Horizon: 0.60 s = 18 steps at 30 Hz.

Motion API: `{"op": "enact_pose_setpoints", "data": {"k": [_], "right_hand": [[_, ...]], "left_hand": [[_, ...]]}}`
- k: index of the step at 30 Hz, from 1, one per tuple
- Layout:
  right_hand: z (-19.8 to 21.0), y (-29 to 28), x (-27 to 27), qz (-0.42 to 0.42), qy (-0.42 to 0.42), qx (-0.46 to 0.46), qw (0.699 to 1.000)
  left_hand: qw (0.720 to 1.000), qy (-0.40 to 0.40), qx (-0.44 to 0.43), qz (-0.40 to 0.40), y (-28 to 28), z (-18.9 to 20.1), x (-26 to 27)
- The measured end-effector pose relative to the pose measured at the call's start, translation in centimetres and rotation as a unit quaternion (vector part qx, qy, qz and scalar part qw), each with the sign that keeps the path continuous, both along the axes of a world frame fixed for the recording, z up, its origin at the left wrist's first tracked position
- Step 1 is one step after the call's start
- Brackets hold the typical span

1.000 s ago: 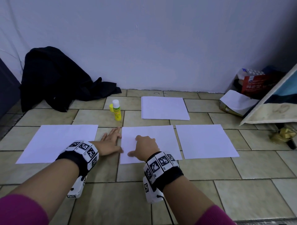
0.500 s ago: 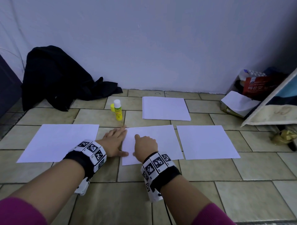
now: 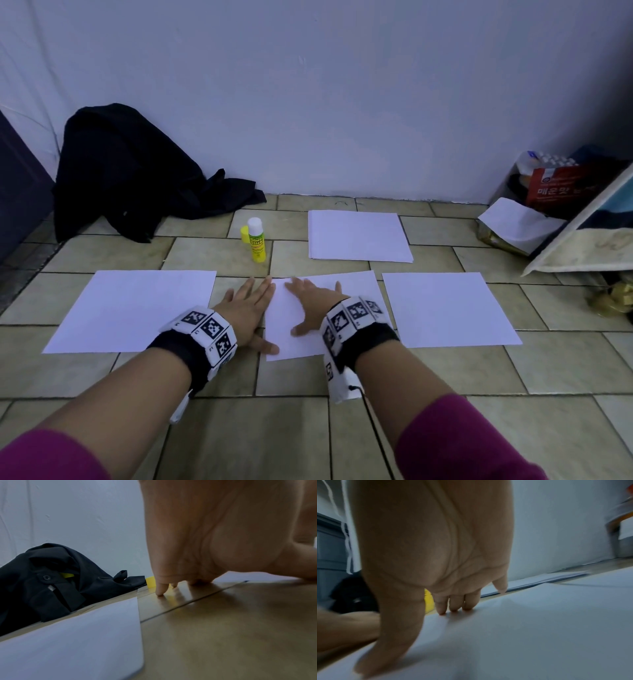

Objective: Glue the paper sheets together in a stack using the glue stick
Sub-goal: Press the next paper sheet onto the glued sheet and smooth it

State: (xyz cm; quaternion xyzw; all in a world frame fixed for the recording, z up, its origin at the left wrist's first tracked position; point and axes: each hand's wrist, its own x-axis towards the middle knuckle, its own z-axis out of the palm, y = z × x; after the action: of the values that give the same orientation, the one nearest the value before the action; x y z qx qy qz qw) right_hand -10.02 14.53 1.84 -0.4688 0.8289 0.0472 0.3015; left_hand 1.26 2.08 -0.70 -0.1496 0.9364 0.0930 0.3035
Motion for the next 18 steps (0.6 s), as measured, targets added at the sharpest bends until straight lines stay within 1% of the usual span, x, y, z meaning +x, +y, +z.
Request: {"op": "enact_pose_setpoints", "data": {"k": [4,7,10,12,14,16,17,18], "right_hand": [[0.0,3.4,-4.0,-0.11,-0.004,-0.019,0.994],[-0.1,5.3,-5.7,-0.159,0.025,-0.005,0.987],[-0.4,5.1,-5.8,-0.174,0.057,-0.009,0.983],[-0.1,4.5,-5.3,-0.178,0.094,0.015,0.979],[0.4,4.2,-4.6,-0.173,0.146,0.05,0.973],[0.8,4.2,-3.6,-0.163,0.208,0.064,0.962],[0.8,4.2,-3.1,-0.151,0.225,0.061,0.96],[0.7,4.1,-2.5,-0.142,0.224,0.055,0.963]], "left_hand": [[1.0,-0.003,0.003,-0.005,-0.1,0.0,0.0],[1.0,-0.003,0.003,-0.008,-0.1,0.0,0.0],[1.0,-0.001,0.002,-0.011,-0.1,0.2,-0.1],[1.0,0.002,-0.001,-0.012,-0.1,0.5,0.0],[1.0,-0.008,-0.017,-0.019,-0.1,1.0,0.2],[0.999,-0.022,-0.034,-0.021,-0.1,1.8,0.4],[0.999,-0.017,-0.047,-0.018,0.0,2.4,0.3],[0.998,0.006,-0.067,-0.013,0.1,3.1,0.2]]}}
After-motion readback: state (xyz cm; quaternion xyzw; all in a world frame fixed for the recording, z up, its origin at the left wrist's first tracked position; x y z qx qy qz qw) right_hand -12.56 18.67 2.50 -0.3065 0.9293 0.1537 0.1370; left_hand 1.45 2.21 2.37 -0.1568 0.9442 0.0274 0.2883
